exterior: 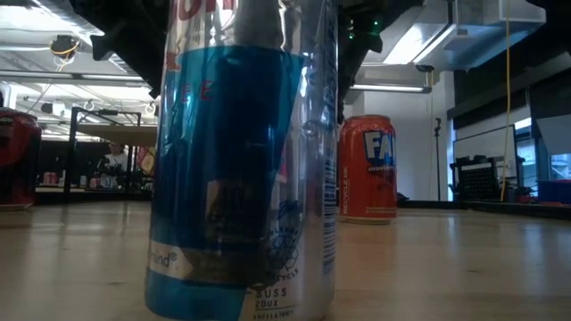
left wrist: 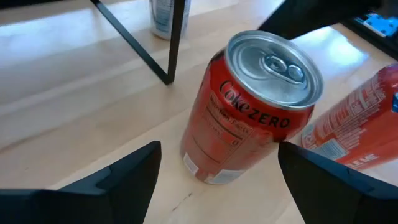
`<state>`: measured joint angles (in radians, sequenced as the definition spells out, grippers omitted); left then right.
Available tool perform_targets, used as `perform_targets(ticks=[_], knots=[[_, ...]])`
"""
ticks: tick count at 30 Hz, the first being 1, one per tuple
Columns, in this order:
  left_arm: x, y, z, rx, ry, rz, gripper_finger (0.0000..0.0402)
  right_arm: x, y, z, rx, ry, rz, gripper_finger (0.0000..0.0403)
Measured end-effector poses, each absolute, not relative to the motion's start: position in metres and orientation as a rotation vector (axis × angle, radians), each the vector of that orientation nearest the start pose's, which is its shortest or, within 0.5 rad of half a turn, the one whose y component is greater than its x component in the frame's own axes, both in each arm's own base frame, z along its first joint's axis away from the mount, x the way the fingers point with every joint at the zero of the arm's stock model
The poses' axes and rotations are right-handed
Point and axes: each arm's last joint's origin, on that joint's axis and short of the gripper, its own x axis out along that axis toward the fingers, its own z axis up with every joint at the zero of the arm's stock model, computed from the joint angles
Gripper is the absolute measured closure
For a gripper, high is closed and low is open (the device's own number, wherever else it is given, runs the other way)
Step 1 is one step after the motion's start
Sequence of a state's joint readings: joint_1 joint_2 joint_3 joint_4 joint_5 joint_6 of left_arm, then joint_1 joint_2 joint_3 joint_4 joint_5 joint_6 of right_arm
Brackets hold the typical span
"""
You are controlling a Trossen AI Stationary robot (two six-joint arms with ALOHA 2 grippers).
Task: Place canned beverage on shelf
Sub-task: Put the red-black soda can on the shelf aligned with the other red-black soda can
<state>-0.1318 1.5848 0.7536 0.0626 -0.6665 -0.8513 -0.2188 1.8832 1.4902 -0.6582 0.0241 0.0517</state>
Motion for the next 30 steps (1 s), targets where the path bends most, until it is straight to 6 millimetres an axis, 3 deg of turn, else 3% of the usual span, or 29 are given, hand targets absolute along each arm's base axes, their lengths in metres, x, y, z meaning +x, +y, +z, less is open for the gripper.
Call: perform_targets(ticks=[20,30], knots=[[0.289,-0.024,0.164,-0.52,0.56,0.717,0.0079,0.388,-0.03,0.227,0.156,1.153,-0.092,0.0064],[0.283,-0.016,0.176,-0.514,0.556,0.724,0.0079,0.393,-0.02,0.229,0.159,1.109,-0.03,0.0064]])
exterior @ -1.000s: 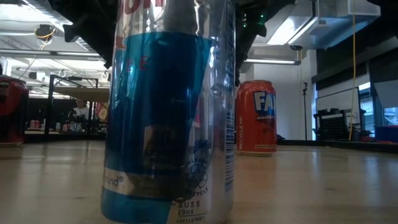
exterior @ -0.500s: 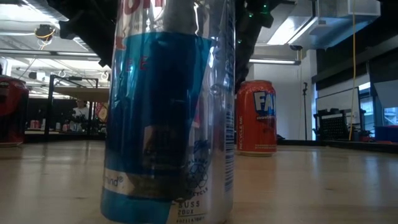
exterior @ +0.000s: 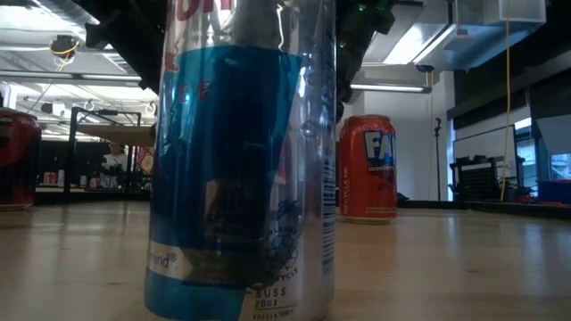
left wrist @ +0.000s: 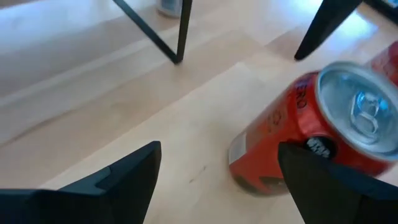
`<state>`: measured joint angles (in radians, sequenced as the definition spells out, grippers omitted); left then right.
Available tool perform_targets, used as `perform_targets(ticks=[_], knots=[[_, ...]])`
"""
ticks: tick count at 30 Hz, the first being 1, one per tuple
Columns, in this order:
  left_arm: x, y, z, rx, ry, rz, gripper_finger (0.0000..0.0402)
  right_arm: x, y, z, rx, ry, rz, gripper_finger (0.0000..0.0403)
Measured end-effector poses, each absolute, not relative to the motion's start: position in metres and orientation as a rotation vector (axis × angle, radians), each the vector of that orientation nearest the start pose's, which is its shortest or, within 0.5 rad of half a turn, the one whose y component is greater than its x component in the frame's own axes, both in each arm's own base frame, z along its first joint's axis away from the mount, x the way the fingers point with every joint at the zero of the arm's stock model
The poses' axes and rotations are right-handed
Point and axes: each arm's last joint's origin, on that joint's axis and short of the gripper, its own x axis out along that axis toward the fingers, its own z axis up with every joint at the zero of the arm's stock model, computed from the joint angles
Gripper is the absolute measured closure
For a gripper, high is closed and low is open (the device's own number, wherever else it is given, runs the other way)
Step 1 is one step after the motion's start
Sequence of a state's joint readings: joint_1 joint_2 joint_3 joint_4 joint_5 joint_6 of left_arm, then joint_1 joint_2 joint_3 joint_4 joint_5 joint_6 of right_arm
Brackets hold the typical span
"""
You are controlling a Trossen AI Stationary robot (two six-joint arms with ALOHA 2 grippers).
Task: Place canned beverage on shelf
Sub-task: Put the red-black soda can on the shelf aligned with the other red-black soda can
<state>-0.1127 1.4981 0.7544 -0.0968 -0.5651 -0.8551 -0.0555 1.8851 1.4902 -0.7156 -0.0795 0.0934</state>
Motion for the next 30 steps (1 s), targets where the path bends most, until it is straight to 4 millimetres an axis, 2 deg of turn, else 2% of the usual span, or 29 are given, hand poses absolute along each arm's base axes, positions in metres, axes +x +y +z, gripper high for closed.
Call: perform_targets(ticks=[4,10,15,19,24,30], knots=[[0.279,-0.018,0.187,-0.543,0.556,0.681,0.0079,0.388,-0.02,0.233,0.136,1.13,-0.022,0.0064],[0.273,-0.029,0.213,-0.575,0.524,0.573,0.0079,0.37,-0.022,0.266,0.056,1.085,-0.06,0.0064],[0.277,-0.05,0.208,-0.551,0.52,0.521,0.0079,0.367,-0.038,0.274,-0.038,1.043,-0.215,0.0064],[0.283,-0.056,0.188,-0.544,0.565,0.55,0.0079,0.376,-0.052,0.269,0.01,0.993,-0.209,0.0064],[0.292,-0.055,0.167,-0.529,0.58,0.619,0.0079,0.385,-0.053,0.253,0.02,1.014,-0.201,0.0064],[0.293,-0.047,0.164,-0.513,0.567,0.678,0.0079,0.392,-0.05,0.232,0.055,1.082,-0.185,0.0064]])
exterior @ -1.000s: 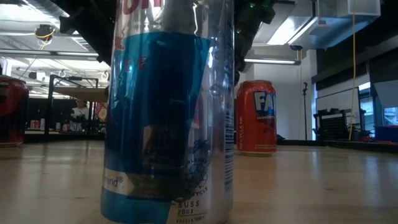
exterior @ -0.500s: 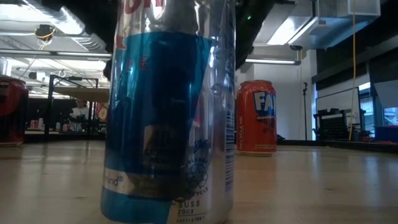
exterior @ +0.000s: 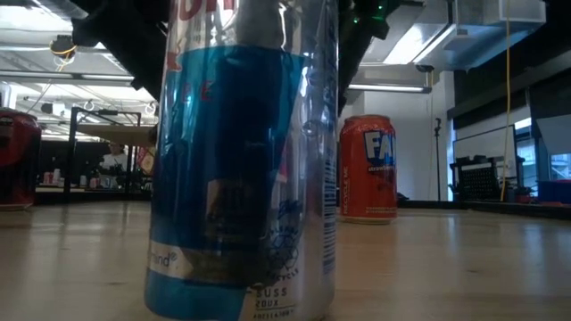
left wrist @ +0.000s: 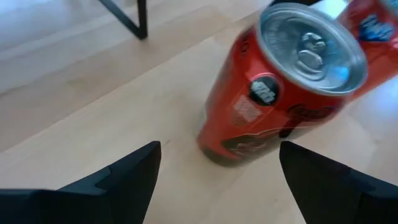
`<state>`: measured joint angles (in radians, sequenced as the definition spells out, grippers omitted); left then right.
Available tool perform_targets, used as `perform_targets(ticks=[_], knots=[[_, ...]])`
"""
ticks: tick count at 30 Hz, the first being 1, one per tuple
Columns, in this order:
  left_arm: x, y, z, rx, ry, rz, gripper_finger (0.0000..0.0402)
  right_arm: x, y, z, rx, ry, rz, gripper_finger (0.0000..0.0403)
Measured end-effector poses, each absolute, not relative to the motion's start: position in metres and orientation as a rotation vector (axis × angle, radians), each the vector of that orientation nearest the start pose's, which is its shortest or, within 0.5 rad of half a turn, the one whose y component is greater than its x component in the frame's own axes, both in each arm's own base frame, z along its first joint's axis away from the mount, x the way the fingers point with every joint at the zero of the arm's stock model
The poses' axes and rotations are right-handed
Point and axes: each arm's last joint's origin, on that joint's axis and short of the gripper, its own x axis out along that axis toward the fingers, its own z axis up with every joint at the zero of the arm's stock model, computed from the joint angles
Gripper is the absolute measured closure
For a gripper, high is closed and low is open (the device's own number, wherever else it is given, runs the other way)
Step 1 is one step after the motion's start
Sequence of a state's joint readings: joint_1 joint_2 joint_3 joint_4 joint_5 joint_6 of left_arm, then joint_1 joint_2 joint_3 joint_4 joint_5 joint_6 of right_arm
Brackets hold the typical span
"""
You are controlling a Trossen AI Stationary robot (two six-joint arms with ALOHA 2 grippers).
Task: Place canned beverage on shelf
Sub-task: Put the red-black soda can on the shelf aligned with the other red-black soda can
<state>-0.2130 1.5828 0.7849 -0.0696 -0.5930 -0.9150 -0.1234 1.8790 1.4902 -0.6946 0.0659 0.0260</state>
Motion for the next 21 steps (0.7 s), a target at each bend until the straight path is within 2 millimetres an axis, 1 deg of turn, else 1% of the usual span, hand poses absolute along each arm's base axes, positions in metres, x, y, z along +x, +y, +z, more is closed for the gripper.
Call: perform_targets(ticks=[8,17,19,21], knots=[[0.288,-0.041,0.162,-0.484,0.621,0.718,0.0079,0.39,-0.031,0.232,0.076,1.112,-0.119,0.0064],[0.283,-0.033,0.17,-0.482,0.629,0.747,0.0079,0.393,-0.008,0.233,0.07,1.095,-0.025,0.0064],[0.28,-0.031,0.171,-0.481,0.648,0.748,0.0079,0.393,-0.008,0.239,0.076,1.109,-0.006,0.0064],[0.276,-0.031,0.178,-0.498,0.643,0.73,0.0079,0.392,-0.008,0.249,0.084,1.119,0.015,0.0064]])
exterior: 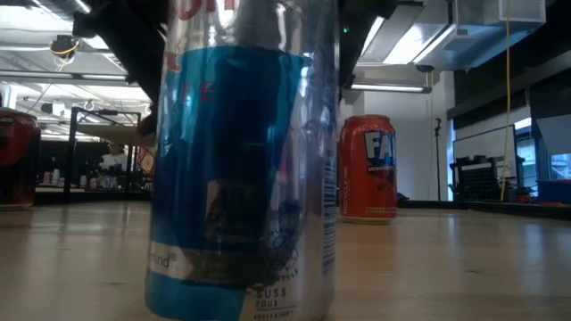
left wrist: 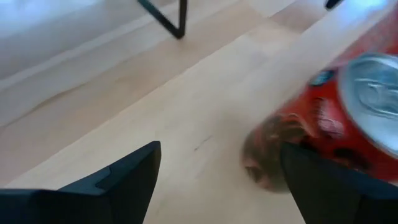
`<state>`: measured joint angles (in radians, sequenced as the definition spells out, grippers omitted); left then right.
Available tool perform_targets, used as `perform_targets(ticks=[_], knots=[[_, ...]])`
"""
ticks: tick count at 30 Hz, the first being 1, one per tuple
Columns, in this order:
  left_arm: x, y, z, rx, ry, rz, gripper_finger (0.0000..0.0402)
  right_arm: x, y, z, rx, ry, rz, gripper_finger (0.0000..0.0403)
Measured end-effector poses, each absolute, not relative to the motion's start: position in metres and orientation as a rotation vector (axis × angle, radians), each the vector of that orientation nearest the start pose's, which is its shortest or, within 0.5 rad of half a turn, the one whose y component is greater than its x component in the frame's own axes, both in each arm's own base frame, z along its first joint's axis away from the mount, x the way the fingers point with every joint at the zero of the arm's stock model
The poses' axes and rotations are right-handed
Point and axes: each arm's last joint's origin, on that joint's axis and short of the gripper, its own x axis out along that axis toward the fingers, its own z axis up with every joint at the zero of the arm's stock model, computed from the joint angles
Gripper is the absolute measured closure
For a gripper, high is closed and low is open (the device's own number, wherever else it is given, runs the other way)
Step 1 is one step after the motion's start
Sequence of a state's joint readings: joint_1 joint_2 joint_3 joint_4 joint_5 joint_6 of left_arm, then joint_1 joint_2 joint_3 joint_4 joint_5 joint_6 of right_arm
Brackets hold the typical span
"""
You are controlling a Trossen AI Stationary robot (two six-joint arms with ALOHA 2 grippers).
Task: Place canned beverage on shelf
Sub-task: Put the red-black soda can on the shelf aligned with the other red-black soda can
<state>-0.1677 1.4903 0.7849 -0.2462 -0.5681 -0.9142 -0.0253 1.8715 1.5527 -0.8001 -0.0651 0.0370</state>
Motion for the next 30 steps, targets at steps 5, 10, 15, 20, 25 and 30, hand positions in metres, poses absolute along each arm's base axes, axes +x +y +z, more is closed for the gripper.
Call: perform_targets(ticks=[5,10,15,20,25,30], knots=[[0.256,-0.037,0.205,-0.503,0.637,0.68,0.0079,0.392,-0.007,0.281,0.062,1.042,0.067,0.0063],[0.227,-0.047,0.238,-0.533,0.584,0.599,0.0079,0.401,-0.007,0.298,0.108,0.916,0.061,0.0063],[0.199,-0.054,0.256,-0.526,0.586,0.531,0.0079,0.404,-0.004,0.3,0.15,0.877,0.104,0.0063],[0.182,-0.055,0.261,-0.483,0.618,0.507,0.0079,0.407,-0.001,0.279,0.128,0.901,0.072,0.0063],[0.177,-0.056,0.26,-0.426,0.656,0.488,0.0079,0.411,-0.002,0.257,0.151,0.926,0.027,0.0063],[0.176,-0.057,0.26,-0.413,0.67,0.482,0.0079,0.412,0.0,0.245,0.155,0.909,0.043,0.0063]])
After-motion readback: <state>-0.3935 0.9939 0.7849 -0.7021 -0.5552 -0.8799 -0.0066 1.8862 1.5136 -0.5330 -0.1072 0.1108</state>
